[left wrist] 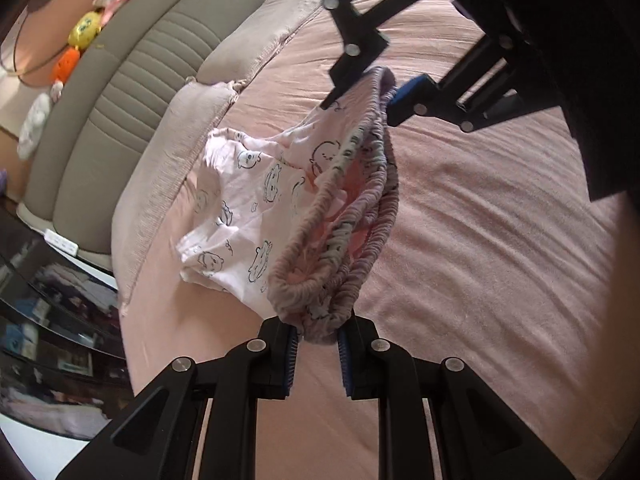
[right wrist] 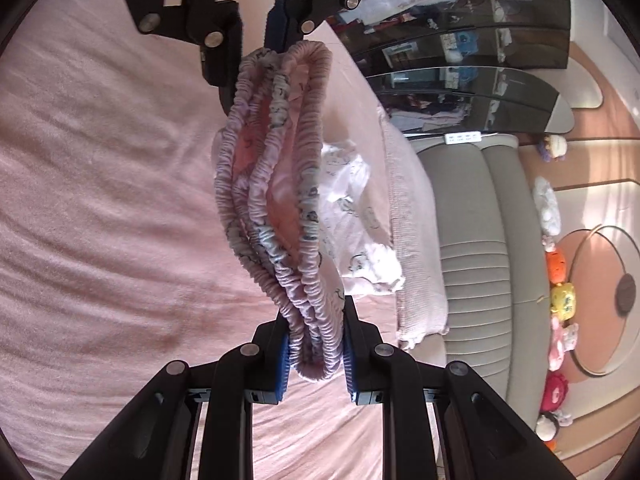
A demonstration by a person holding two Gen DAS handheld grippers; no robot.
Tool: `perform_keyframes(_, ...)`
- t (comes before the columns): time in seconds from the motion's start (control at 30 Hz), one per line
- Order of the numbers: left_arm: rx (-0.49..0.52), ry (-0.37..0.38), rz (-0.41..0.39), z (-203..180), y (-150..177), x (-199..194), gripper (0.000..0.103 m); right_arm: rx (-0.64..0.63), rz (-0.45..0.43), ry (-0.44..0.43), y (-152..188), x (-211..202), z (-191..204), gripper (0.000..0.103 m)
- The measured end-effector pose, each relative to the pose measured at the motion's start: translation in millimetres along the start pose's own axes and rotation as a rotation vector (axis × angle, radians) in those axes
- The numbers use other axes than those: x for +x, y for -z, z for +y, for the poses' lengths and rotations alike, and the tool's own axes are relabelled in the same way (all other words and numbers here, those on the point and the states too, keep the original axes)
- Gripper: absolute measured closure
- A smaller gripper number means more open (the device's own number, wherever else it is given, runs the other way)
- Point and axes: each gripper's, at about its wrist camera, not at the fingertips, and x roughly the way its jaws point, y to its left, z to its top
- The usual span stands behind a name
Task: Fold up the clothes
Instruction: 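Lift the pants by the waistband with both grippers, raising them off the bed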
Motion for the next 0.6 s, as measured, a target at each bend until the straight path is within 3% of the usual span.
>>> perform_keyframes(0.6, -0.103, -0.059, 0.013, 19.8, -3.3, -24.0, 0.088, -0.005, -0.002, 0.026, -7.2, -32.9, -17.9, 0.084)
